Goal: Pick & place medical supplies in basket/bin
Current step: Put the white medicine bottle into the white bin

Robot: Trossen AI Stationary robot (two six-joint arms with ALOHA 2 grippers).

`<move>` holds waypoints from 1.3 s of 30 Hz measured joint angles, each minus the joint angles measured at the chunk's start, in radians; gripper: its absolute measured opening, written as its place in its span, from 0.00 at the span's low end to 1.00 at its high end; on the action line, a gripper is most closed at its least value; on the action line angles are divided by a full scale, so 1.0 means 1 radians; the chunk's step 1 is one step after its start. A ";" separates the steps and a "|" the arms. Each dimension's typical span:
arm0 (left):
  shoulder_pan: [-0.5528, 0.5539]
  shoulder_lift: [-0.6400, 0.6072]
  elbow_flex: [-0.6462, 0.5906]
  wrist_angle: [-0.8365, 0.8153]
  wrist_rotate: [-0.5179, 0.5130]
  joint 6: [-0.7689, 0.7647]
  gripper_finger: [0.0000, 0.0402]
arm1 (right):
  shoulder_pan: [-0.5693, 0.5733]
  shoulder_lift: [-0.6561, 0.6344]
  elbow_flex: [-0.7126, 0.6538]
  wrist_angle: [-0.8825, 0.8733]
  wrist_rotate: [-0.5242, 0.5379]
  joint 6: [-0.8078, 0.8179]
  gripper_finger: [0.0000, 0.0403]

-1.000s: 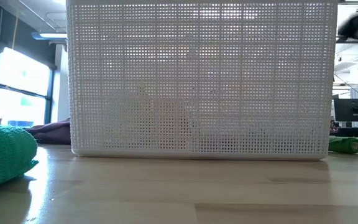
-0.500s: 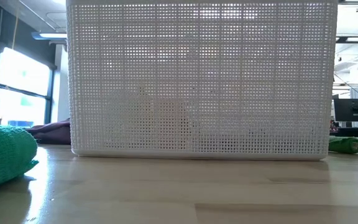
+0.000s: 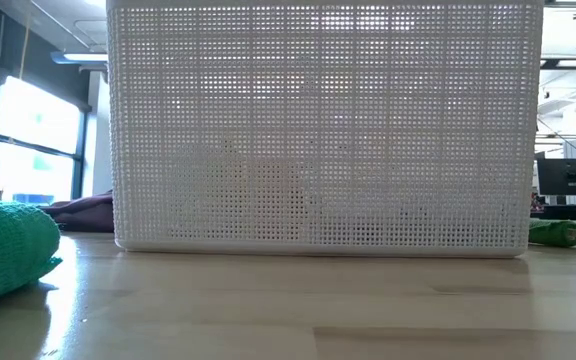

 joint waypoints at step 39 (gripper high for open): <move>0.000 -0.064 0.000 -0.032 0.053 -0.065 0.17 | -0.259 0.449 -0.044 0.229 -0.285 -0.214 0.42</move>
